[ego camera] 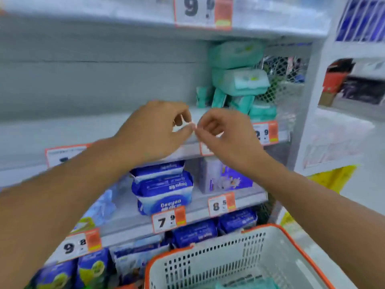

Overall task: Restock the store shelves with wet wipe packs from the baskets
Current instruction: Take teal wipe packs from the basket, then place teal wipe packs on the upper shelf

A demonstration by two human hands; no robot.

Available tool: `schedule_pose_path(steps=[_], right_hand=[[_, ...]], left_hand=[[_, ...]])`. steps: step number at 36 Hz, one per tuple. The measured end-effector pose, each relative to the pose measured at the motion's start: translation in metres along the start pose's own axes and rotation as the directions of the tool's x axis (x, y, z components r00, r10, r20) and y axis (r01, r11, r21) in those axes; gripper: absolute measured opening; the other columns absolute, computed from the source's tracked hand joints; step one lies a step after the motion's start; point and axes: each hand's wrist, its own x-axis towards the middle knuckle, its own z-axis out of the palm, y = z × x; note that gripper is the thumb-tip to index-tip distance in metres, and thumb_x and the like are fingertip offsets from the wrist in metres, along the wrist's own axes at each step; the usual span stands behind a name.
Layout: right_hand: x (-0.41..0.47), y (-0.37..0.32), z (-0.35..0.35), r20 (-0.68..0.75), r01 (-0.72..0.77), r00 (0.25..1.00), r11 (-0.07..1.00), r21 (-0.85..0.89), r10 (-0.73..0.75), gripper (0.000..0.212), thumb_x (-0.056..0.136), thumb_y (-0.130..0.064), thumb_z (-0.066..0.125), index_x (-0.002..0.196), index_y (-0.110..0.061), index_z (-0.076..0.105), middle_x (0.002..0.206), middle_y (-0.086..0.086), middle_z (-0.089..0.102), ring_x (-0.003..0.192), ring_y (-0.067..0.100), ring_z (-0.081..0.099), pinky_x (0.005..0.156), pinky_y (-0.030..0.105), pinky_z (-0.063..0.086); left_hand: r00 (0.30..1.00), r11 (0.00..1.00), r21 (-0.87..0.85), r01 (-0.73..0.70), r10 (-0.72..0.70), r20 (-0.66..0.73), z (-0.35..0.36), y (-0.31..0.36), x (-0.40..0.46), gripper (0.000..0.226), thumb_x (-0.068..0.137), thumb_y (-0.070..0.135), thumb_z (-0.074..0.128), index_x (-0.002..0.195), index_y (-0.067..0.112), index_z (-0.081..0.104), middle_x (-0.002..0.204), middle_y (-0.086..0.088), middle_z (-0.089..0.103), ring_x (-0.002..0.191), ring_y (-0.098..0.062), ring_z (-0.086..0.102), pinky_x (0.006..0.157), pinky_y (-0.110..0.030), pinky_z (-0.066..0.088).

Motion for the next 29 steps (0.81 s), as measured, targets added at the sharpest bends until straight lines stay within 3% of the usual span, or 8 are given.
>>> schedule_pose_path(steps=[2, 5, 10, 17, 21, 23, 26, 29], right_hand=[[0.045, 0.014, -0.017, -0.239, -0.023, 0.971, 0.987, -0.158, -0.015, 0.036, 0.072, -0.033, 0.069, 0.103, -0.014, 0.066, 0.096, 0.004, 0.07, 0.09, 0.022, 0.065, 0.085, 0.039, 0.052], [0.103, 0.048, -0.033, -0.368, -0.326, 0.905, 0.902, -0.284, 0.211, 0.09, 0.064, -0.051, 0.08, 0.134, -0.005, 0.046, 0.133, 0.017, 0.049, 0.124, 0.035, 0.047, 0.105, 0.04, 0.035], [0.147, 0.098, -0.05, -0.43, -0.57, 0.771, 0.81, -0.138, 0.469, 0.126, 0.049, -0.062, 0.089, 0.148, -0.011, 0.029, 0.15, 0.018, 0.032, 0.138, 0.04, 0.035, 0.114, 0.046, 0.036], [0.173, 0.137, -0.042, -0.317, -0.505, 0.837, 0.853, -0.134, 0.446, 0.108, 0.035, -0.068, 0.078, 0.131, -0.035, 0.041, 0.129, 0.006, 0.049, 0.106, 0.032, 0.059, 0.099, 0.042, 0.052], [0.169, 0.131, -0.034, -0.384, -0.445, 0.855, 0.872, -0.202, 0.348, 0.09, 0.051, -0.064, 0.075, 0.128, -0.027, 0.046, 0.123, 0.011, 0.049, 0.1, 0.031, 0.057, 0.091, 0.035, 0.052], [0.167, 0.124, -0.031, -0.413, -0.409, 0.86, 0.889, -0.204, 0.301, 0.086, 0.052, -0.062, 0.076, 0.125, -0.025, 0.049, 0.121, 0.01, 0.049, 0.102, 0.03, 0.057, 0.088, 0.034, 0.052], [0.161, 0.108, -0.022, -0.394, -0.351, 0.88, 0.922, -0.164, 0.265, 0.085, 0.045, -0.064, 0.073, 0.12, -0.028, 0.054, 0.116, 0.007, 0.055, 0.095, 0.023, 0.057, 0.085, 0.031, 0.053], [0.151, 0.088, -0.01, -0.373, -0.278, 0.897, 0.959, -0.062, 0.236, 0.08, 0.039, -0.061, 0.073, 0.112, -0.029, 0.059, 0.106, 0.002, 0.064, 0.088, 0.018, 0.066, 0.082, 0.035, 0.059]], left_hand=[[0.977, 0.989, 0.069, 0.13, -0.14, 0.161, 0.001, -0.017, 0.039, 0.043, 0.089, 0.054, 0.062, 0.119, 0.023, 0.061, 0.116, -0.001, 0.066, 0.098, -0.021, 0.06, 0.09, -0.032, 0.048], [0.846, 0.896, -0.086, 0.436, -0.375, 0.38, 0.016, -0.031, 0.077, 0.069, 0.089, 0.053, 0.064, 0.148, 0.028, 0.038, 0.143, -0.002, 0.049, 0.118, -0.023, 0.053, 0.099, -0.038, 0.048], [0.811, 0.764, -0.321, 0.559, -0.424, 0.404, 0.054, -0.039, 0.104, 0.087, 0.085, 0.049, 0.072, 0.153, 0.039, 0.02, 0.137, -0.001, 0.049, 0.114, -0.021, 0.053, 0.087, -0.032, 0.046], [0.818, 0.81, -0.3, 0.504, -0.337, 0.466, 0.088, -0.035, 0.135, 0.088, 0.086, 0.045, 0.073, 0.155, 0.039, 0.019, 0.151, 0.002, 0.04, 0.13, -0.018, 0.046, 0.092, -0.026, 0.033], [0.8, 0.73, -0.37, 0.575, -0.405, 0.443, 0.084, -0.03, 0.148, 0.077, 0.092, 0.049, 0.064, 0.153, 0.035, 0.02, 0.126, 0.009, 0.053, 0.109, -0.018, 0.054, 0.073, -0.026, 0.037], [0.784, 0.658, -0.434, 0.616, -0.458, 0.418, 0.078, -0.031, 0.149, 0.073, 0.093, 0.056, 0.057, 0.153, 0.034, 0.022, 0.137, 0.006, 0.049, 0.116, -0.024, 0.051, 0.074, -0.033, 0.04], [0.723, 0.481, -0.547, 0.685, -0.544, 0.427, 0.062, -0.04, 0.143, 0.077, 0.089, 0.067, 0.052, 0.153, 0.035, 0.024, 0.158, -0.003, 0.03, 0.137, -0.042, 0.038, 0.105, -0.061, 0.032], [0.658, 0.272, -0.653, 0.707, -0.592, 0.466, 0.042, -0.059, 0.132, 0.078, 0.086, 0.068, 0.055, 0.151, 0.034, 0.027, 0.156, -0.011, 0.03, 0.138, -0.047, 0.034, 0.102, -0.067, 0.038]])
